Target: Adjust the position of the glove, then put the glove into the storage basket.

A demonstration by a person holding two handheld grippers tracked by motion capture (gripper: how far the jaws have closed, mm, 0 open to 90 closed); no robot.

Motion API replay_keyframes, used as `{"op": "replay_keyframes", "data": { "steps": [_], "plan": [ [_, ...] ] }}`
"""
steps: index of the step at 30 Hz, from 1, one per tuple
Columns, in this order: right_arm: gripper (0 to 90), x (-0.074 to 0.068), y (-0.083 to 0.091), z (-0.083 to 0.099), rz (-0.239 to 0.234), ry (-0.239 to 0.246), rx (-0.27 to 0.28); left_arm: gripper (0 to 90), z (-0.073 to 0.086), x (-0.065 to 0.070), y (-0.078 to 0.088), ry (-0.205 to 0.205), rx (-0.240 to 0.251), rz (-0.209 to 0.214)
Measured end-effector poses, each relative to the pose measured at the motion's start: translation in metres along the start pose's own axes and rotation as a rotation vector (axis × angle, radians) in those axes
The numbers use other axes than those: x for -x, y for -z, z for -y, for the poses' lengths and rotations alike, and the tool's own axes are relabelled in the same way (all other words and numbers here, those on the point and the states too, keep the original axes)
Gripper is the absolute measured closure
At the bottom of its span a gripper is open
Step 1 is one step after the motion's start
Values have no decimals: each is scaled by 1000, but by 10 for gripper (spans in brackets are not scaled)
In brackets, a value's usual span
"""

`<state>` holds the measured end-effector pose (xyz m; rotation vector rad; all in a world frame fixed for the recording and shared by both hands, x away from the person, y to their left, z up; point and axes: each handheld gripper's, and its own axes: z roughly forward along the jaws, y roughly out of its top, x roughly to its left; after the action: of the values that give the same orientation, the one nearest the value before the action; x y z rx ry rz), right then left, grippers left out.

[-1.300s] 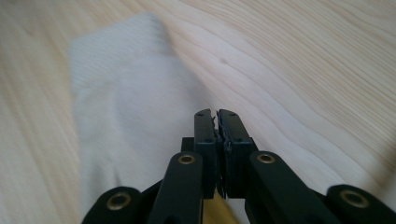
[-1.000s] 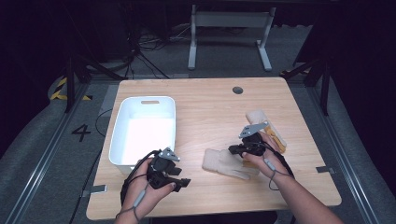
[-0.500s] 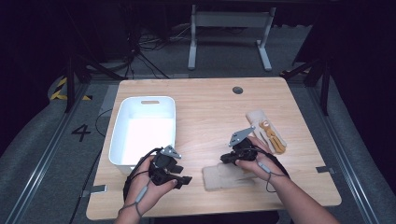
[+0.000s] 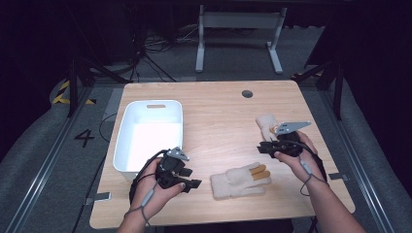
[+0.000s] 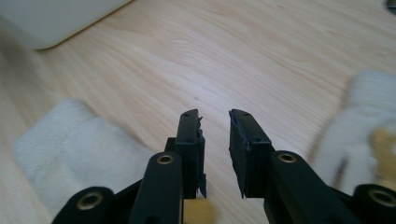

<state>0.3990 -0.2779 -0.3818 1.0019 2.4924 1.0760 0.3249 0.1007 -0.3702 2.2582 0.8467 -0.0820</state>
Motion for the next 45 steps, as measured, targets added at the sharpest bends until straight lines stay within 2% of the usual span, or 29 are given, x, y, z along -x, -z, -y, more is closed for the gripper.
{"op": "replay_keyframes", "data": {
  "steps": [1,2,3,4,5,6,11,12,19,24,29,36,37,39,45],
  "plan": [
    [743,0,0,0,0,0,0,492,0,0,0,0,0,0],
    [725,8,7,3,31,-33,15,492,-1,-1,1,1,3,-3],
    [725,8,7,3,31,-33,15,493,-1,-1,1,1,3,-3],
    [702,14,11,6,50,-65,28,492,-2,-1,1,6,8,-1],
    [702,14,11,6,50,-65,28,492,-2,-1,1,6,8,-1],
    [688,18,14,8,74,-89,34,492,-2,0,1,4,8,1],
    [659,29,19,13,110,-125,49,492,-2,0,2,-2,6,-1],
    [646,34,23,15,130,-153,61,492,-2,1,3,-1,11,1],
    [618,51,24,19,175,-216,52,488,4,0,8,14,11,-9],
    [561,65,14,20,207,-274,27,475,13,3,12,39,-1,-25],
    [542,74,2,19,222,-290,-5,462,20,4,14,57,-20,-37],
    [512,87,-25,17,305,-284,-65,456,35,8,24,86,-13,-67],
    [512,87,-25,17,305,-284,-65,456,35,8,24,86,-13,-67],
    [508,91,-32,18,338,-275,-76,455,39,9,26,94,-10,-75],
    [484,96,-49,19,339,-298,-87,424,45,7,29,103,25,-103]
  ]
}}
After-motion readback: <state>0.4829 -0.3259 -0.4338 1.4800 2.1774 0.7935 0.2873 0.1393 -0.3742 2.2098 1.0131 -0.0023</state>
